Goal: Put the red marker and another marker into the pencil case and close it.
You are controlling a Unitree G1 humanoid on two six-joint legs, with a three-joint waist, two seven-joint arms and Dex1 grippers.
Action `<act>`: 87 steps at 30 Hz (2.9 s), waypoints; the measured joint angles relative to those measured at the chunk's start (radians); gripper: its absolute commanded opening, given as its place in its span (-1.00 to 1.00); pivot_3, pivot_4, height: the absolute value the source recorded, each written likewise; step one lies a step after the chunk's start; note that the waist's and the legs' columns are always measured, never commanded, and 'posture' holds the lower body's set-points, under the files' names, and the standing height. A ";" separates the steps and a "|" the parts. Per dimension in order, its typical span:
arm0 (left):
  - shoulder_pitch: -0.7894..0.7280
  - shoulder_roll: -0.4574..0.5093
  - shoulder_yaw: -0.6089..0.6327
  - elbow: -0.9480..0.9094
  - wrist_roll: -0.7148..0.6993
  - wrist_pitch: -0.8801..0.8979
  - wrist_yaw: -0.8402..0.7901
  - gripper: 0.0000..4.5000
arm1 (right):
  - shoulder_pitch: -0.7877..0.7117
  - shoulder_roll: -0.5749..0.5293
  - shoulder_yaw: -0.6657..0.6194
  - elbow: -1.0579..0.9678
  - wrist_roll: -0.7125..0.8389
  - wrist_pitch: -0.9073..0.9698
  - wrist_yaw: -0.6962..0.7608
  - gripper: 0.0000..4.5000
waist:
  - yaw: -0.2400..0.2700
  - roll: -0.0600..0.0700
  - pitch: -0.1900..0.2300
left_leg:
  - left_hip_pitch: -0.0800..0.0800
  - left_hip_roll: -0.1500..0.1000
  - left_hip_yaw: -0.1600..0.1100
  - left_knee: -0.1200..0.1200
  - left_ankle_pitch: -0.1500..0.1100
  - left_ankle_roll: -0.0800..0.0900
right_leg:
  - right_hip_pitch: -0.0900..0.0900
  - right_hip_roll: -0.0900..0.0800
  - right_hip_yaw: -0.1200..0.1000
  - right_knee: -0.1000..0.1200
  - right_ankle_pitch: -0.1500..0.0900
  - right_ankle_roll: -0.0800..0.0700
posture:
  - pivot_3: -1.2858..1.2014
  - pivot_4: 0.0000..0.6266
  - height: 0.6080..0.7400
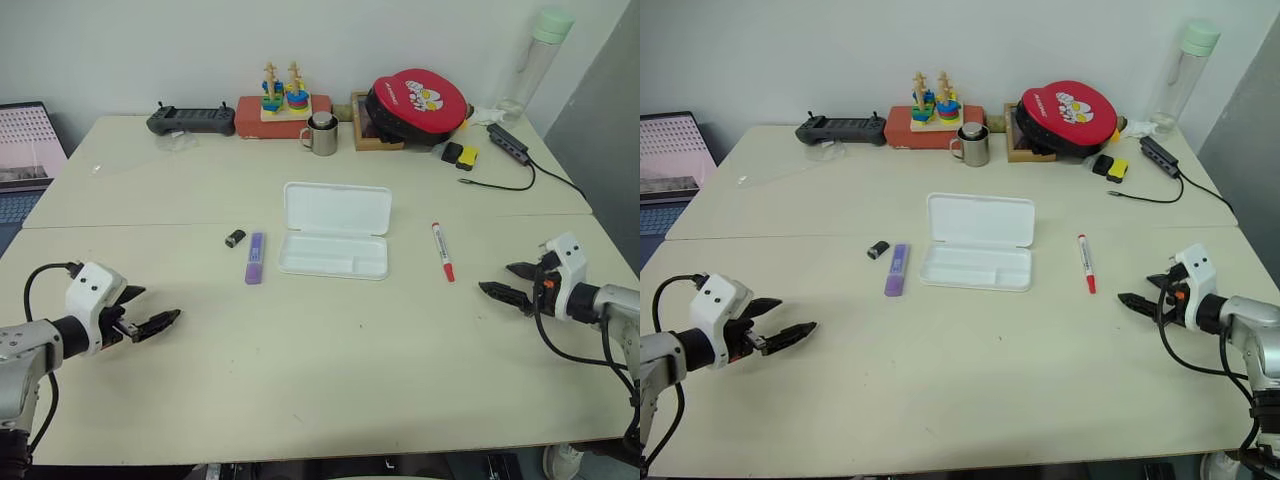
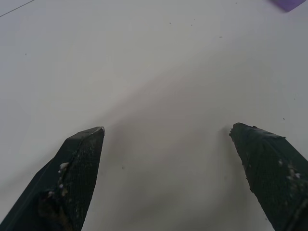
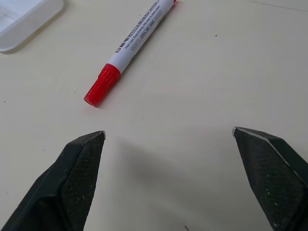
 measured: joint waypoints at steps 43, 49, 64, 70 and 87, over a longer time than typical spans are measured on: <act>-0.344 -0.249 -0.334 -0.481 -0.173 0.232 0.019 1.00 | -0.516 0.319 0.648 0.050 -0.225 0.068 0.096 -0.41 | -0.004 0.000 0.000 | -0.003 -0.001 0.000 0.004 0.000 0.000 | -0.002 0.000 -0.001 0.001 0.000 0.000 | 0.03 -0.52 1.00; -0.343 -0.249 -0.334 -0.481 -0.173 0.230 0.019 1.00 | -0.523 0.339 0.638 0.078 -0.245 0.031 0.096 -0.99 | -0.005 0.000 0.000 | -0.002 -0.001 0.000 0.004 0.000 0.000 | -0.002 0.000 -0.001 0.001 0.000 0.000 | 0.03 -0.52 1.00; -0.256 -0.167 -0.278 -0.502 -0.186 0.231 -0.044 1.00 | -0.356 0.190 0.652 -0.186 -0.234 -0.095 0.296 -0.99 | -0.004 0.000 0.000 | -0.003 0.000 0.000 0.003 0.000 0.000 | -0.003 0.000 -0.001 0.001 0.000 0.000 | 0.03 -0.52 1.00; -0.244 -0.160 -0.274 -0.527 -0.187 0.237 -0.044 1.00 | -0.332 0.197 0.655 -0.198 -0.249 -0.108 0.292 -0.90 | -0.004 0.000 0.000 | -0.003 -0.001 0.000 0.003 0.000 0.000 | -0.003 0.000 -0.001 0.001 0.000 0.000 | 0.03 -0.52 1.00; -0.432 -0.283 -0.437 -0.594 -0.226 0.298 -0.043 1.00 | -0.199 0.202 0.177 -0.371 0.035 0.189 0.032 0.87 | 0.021 -0.001 0.000 | -0.003 -0.001 0.000 0.004 0.000 0.000 | -0.002 0.000 0.000 0.002 0.000 0.000 | 0.03 -0.52 1.00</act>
